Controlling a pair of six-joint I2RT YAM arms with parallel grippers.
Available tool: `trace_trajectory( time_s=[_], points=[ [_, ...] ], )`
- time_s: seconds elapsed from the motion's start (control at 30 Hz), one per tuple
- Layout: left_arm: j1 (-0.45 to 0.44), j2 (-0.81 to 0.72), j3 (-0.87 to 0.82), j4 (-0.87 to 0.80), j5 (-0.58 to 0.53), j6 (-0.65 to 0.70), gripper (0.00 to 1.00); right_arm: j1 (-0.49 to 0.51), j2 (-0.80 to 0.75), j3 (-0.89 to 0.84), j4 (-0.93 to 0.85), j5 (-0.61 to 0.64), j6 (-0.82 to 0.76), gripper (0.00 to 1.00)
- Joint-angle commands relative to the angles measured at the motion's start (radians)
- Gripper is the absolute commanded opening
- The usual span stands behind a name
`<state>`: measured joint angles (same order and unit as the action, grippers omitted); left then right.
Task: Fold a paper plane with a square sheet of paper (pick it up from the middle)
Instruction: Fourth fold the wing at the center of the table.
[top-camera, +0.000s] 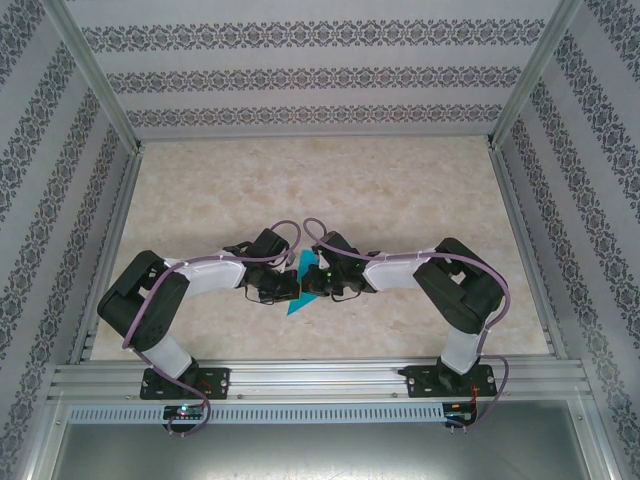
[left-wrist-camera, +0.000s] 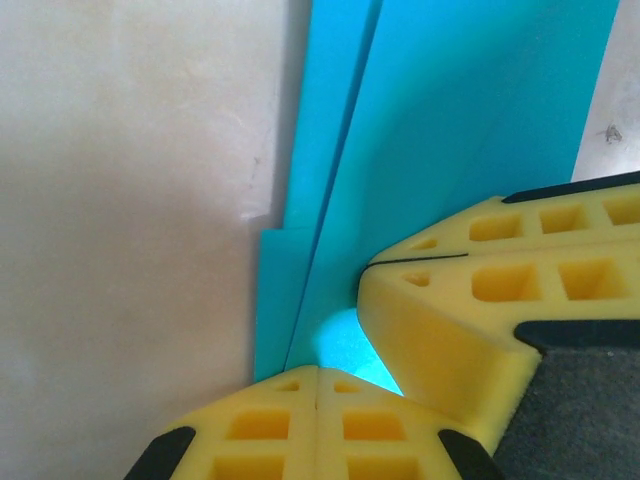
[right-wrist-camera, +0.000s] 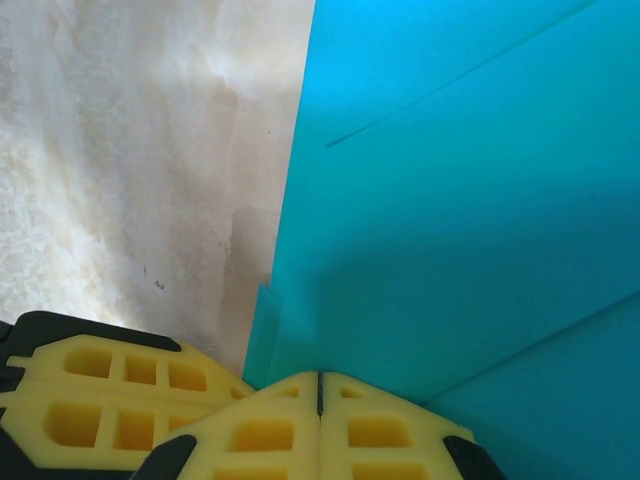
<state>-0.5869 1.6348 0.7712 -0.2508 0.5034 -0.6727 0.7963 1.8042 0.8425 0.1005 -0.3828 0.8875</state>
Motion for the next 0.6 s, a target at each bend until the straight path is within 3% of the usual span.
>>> trace_trajectory(
  time_s=[0.0, 0.3, 0.57],
  points=[
    [-0.001, 0.039, -0.022, -0.100, -0.076, 0.025, 0.03, -0.002, 0.031, -0.015, -0.124, 0.133, -0.009, 0.00],
    [0.000, 0.047, -0.044, -0.130, -0.097, 0.048, 0.02, -0.117, 0.059, -0.062, 0.131, 0.012, 0.035, 0.00],
    [-0.001, 0.049, -0.056, -0.128, -0.099, 0.047, 0.02, -0.178, 0.076, 0.017, 0.060, 0.033, -0.013, 0.00]
  ],
)
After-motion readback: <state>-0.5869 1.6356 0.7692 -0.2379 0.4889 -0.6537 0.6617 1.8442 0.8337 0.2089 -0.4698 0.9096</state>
